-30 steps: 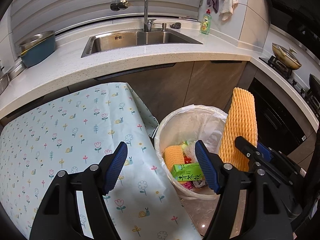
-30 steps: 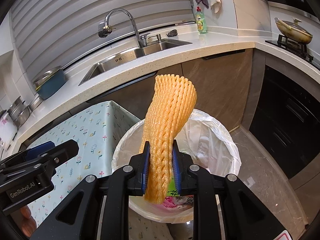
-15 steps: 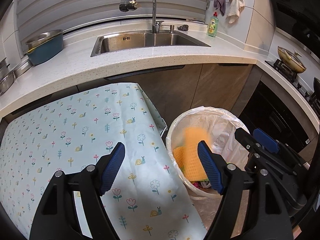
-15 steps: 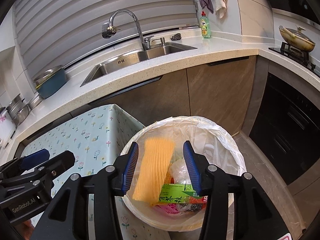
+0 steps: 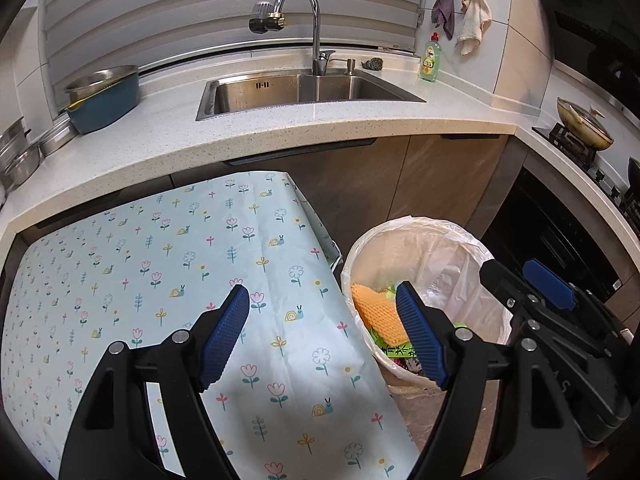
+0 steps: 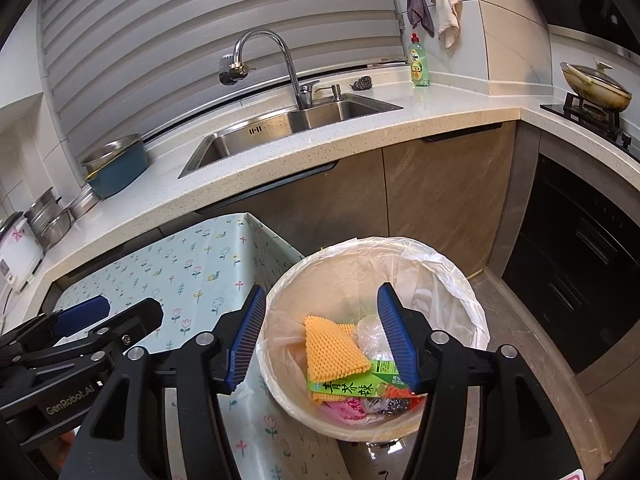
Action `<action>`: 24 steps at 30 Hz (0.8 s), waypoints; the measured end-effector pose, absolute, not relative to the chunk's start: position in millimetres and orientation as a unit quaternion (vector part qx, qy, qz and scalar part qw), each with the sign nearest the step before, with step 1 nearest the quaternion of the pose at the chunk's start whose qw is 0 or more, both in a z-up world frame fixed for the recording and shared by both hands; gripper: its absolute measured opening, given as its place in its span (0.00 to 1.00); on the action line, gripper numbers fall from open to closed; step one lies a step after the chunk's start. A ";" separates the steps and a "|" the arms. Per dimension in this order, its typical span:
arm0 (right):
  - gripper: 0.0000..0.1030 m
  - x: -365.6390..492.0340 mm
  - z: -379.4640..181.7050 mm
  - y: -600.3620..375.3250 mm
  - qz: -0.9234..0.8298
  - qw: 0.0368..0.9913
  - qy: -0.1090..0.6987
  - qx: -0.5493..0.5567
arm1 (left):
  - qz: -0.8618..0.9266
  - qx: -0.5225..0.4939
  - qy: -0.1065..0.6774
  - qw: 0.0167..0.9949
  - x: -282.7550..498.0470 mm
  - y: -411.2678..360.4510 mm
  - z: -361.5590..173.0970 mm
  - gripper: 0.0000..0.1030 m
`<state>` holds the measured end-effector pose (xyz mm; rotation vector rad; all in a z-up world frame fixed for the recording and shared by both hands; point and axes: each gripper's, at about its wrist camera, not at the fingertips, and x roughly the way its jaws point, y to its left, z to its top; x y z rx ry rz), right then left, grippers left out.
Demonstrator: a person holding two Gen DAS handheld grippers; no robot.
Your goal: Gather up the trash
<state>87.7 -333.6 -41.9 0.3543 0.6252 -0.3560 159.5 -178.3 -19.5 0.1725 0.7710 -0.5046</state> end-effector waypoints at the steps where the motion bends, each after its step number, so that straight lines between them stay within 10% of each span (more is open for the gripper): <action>1: 0.59 84.8 -40.2 -332.2 -0.173 0.921 0.303 0.172 | -0.242 0.084 0.370 0.893 157.6 -177.5 -18.5 0.70; 24: 0.81 35.3 -29.3 -303.5 -0.175 0.923 0.320 0.119 | -0.196 0.098 0.346 0.912 118.3 -136.4 -9.4 0.89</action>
